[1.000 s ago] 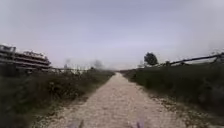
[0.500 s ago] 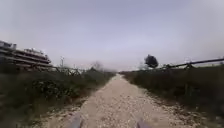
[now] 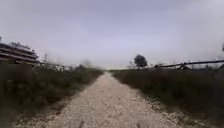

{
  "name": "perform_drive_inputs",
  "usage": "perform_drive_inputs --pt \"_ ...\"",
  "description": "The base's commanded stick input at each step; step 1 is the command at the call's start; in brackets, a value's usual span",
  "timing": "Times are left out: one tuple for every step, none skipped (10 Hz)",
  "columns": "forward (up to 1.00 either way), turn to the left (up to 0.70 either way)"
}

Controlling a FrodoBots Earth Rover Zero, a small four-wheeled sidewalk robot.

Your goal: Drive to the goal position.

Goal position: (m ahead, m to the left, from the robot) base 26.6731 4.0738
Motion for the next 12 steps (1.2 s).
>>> perform_drive_inputs --pt "0.70 -0.18" --pt "0.70 -0.35" --pt "0.70 -0.12" --pt "0.70 0.00" --pt "0.70 0.00" --pt "0.70 0.00" --pt "0.70 0.00" --pt "0.70 0.00" --pt "0.70 0.00" --pt "0.70 0.00" --pt "0.70 0.00" --pt "0.70 0.00"
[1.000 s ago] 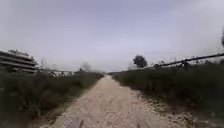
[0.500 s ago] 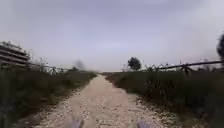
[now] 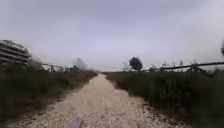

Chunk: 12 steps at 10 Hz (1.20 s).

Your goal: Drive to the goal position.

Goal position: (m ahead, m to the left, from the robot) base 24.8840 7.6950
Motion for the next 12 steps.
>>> perform_drive_inputs --pt "0.70 0.00" --pt "0.70 0.00" --pt "0.70 0.00" --pt "0.70 0.00" --pt "0.70 0.00" --pt "0.70 0.00" --pt "0.70 0.00" --pt "0.70 0.00" --pt "0.70 0.00" --pt "0.70 0.00" --pt "0.70 0.00" --pt "0.70 0.00"
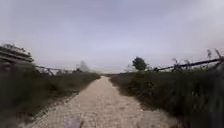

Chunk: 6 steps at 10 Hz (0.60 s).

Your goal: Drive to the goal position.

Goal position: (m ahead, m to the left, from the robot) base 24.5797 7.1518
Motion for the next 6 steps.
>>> perform_drive_inputs --pt "0.70 0.00" --pt "0.70 0.00" --pt "0.70 0.00" --pt "0.70 0.00" --pt "0.70 0.00" --pt "0.70 0.00"
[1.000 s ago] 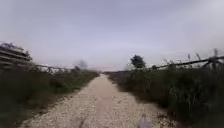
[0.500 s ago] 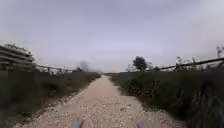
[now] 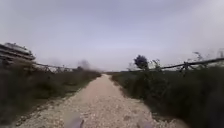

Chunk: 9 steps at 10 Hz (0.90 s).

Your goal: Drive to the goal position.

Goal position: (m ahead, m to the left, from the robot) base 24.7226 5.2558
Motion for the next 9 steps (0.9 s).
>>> perform_drive_inputs --pt "0.70 0.00" --pt "0.70 0.00" --pt "0.70 0.00" --pt "0.70 0.00" --pt "0.70 0.00" --pt "0.70 0.00" --pt "0.70 0.00" --pt "0.70 0.00" --pt "0.70 0.00"
